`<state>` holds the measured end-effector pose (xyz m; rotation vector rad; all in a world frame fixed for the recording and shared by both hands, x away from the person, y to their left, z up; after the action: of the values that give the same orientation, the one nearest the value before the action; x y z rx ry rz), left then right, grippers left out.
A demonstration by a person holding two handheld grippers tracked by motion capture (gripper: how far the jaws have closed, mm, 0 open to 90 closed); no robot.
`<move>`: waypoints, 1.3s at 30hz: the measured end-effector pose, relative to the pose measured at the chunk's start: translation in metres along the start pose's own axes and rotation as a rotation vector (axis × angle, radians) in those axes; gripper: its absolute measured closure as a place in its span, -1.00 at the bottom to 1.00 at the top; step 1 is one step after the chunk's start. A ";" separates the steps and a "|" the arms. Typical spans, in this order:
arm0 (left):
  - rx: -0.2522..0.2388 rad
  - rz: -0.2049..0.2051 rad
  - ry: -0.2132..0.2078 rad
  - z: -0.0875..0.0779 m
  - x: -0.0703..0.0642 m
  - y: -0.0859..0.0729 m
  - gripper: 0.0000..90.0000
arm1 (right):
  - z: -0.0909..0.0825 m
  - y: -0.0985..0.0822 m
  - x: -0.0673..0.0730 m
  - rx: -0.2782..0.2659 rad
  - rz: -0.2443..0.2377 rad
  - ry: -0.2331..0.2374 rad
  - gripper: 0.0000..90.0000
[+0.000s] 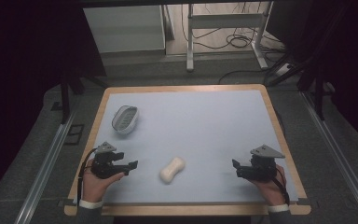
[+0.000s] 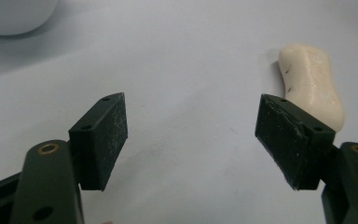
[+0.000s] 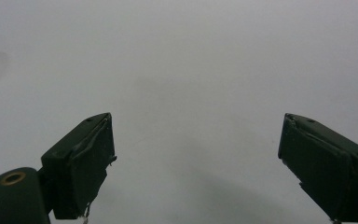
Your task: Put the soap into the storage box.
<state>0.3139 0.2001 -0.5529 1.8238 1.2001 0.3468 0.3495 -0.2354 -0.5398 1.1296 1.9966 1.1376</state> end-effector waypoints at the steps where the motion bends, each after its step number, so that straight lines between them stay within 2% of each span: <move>1: 0.003 -0.004 0.007 0.000 0.001 0.000 -0.43 | -0.001 0.001 0.001 -0.007 -0.007 0.014 -0.76; 7: 0.012 -0.012 0.026 0.000 0.006 0.000 -0.43 | -0.001 -0.001 0.000 -0.008 -0.011 0.024 -0.76; 10: 0.008 -0.033 0.014 -0.001 0.004 0.002 -0.44 | -0.002 -0.003 -0.003 -0.008 -0.002 0.009 -0.76; 14: 0.001 -0.028 0.001 -0.004 0.000 0.007 -0.44 | -0.005 -0.007 -0.006 0.003 0.000 -0.010 -0.76; 16: 0.006 -0.026 0.027 -0.005 0.002 0.007 -0.44 | -0.004 -0.008 -0.007 0.010 0.000 -0.004 -0.76; 19: 0.012 -0.028 0.035 -0.006 0.003 0.006 -0.44 | -0.003 -0.011 -0.008 0.022 0.001 0.001 -0.76; 25: 0.028 -0.014 0.052 -0.005 -0.001 0.004 -0.44 | -0.002 -0.012 -0.013 0.021 0.023 0.012 -0.76; 30: 0.051 0.009 0.048 -0.005 -0.008 0.006 -0.44 | -0.005 -0.009 -0.017 0.013 0.037 0.013 -0.76; 34: 0.069 0.027 0.047 -0.006 -0.011 0.008 -0.43 | -0.008 -0.008 -0.019 0.006 0.032 0.009 -0.76; 39: 0.069 0.037 0.045 -0.009 -0.015 0.013 -0.43 | -0.008 -0.009 -0.017 0.008 0.027 0.014 -0.76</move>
<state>0.3084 0.1903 -0.5338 1.9080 1.2241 0.3734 0.3479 -0.2561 -0.5422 1.1597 2.0041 1.1551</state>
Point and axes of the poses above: each handheld gripper's, and its own axes: z roughly forward along the jaws, y roughly out of its top, x roughly to its left, the point moved 7 cm from there along z, roughly forward along the jaws, and after that the axes turned 8 degrees about -x, right-handed, at the moved point
